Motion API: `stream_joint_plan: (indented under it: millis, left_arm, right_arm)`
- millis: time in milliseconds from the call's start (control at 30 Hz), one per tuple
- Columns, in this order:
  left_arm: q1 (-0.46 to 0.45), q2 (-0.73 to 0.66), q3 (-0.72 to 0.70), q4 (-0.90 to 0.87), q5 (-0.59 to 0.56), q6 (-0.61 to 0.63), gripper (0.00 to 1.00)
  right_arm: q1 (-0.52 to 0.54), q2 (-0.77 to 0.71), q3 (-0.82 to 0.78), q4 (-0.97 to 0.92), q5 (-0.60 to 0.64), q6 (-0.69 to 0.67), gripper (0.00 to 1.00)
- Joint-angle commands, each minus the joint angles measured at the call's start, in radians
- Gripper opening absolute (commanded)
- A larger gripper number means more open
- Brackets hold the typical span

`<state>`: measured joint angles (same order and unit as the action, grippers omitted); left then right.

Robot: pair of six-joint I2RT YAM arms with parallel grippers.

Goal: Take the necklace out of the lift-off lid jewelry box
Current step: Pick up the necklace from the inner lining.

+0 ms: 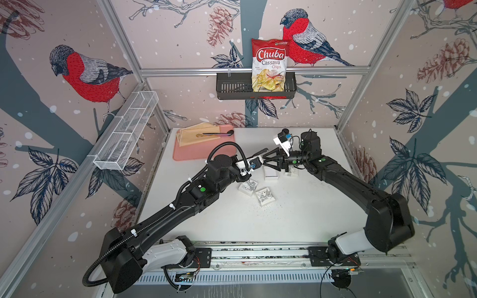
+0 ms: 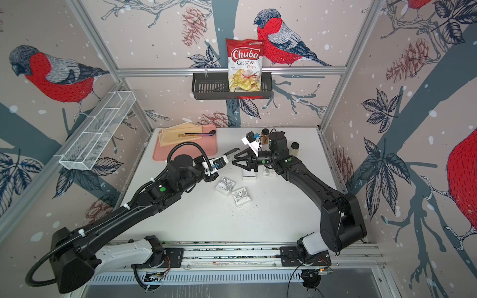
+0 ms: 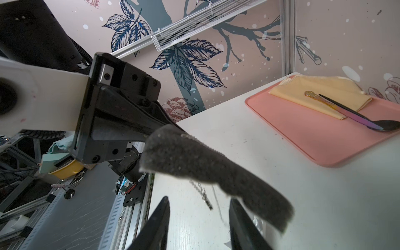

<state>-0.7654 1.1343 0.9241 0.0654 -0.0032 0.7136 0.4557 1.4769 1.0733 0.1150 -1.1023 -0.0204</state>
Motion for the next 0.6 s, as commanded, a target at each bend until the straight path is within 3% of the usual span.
stream_joint_plan:
  millis: [0, 267, 567]
  left_arm:
    - [-0.002, -0.007, 0.002, 0.036, 0.022, 0.017, 0.0]
    - [-0.002, -0.007, -0.001, 0.042, 0.03, 0.017, 0.0]
    - [-0.001, -0.01, -0.013, 0.055, -0.006, 0.017, 0.0]
  right_arm:
    - [0.006, 0.006, 0.007, 0.049, 0.02, 0.023, 0.46]
    - [0.03, 0.014, 0.008, 0.051, 0.005, 0.022, 0.42]
    - [0.032, 0.015, 0.012, 0.023, -0.014, 0.019, 0.1]
